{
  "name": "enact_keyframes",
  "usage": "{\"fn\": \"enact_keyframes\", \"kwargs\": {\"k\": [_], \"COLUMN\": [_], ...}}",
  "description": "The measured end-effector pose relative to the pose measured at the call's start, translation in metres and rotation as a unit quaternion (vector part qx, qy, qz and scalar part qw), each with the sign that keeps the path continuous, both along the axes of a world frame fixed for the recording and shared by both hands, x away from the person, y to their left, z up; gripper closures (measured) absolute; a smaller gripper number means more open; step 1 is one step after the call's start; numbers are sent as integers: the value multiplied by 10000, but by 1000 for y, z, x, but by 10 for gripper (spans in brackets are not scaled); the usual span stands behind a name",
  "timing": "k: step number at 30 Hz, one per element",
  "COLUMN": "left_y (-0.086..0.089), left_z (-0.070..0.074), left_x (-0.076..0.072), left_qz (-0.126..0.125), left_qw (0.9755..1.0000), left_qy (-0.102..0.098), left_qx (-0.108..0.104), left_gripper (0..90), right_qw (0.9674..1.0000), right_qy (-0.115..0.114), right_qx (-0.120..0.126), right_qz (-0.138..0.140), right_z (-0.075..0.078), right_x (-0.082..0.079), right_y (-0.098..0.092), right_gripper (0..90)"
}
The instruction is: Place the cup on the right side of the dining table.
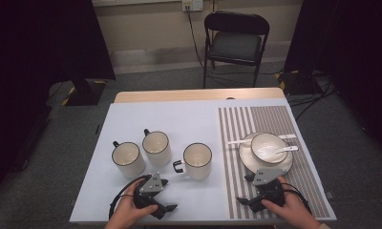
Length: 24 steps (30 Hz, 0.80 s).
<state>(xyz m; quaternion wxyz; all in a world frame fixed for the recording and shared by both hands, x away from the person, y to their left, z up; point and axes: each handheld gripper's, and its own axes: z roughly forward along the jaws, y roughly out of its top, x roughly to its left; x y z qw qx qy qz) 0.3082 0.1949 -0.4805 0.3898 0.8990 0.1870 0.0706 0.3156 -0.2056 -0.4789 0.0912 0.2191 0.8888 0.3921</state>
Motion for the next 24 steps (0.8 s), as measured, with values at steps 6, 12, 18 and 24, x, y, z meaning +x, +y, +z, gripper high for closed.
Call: {"fn": "enact_keyframes", "kwargs": {"k": [6,12,18,24], "left_y": [-1,-7,-7,-5], "left_z": [0,1,9,15], "left_x": [0,-1,-1,-2], "left_qz": [16,22,125,311], "left_qw": [10000,9999,9990,9975], "left_qy": [2,94,235,302], "left_qx": [-27,123,349,560], "left_gripper": [90,28,89,90], "right_qw": [10000,10000,9999,9987], "right_qy": [12,39,104,227], "right_qx": [-11,-34,-115,-422], "right_qz": [2,12,71,169], "right_z": [0,1,3,9], "right_x": [0,1,2,3], "right_y": [0,2,3,3], "right_gripper": [175,156,150,147]}}
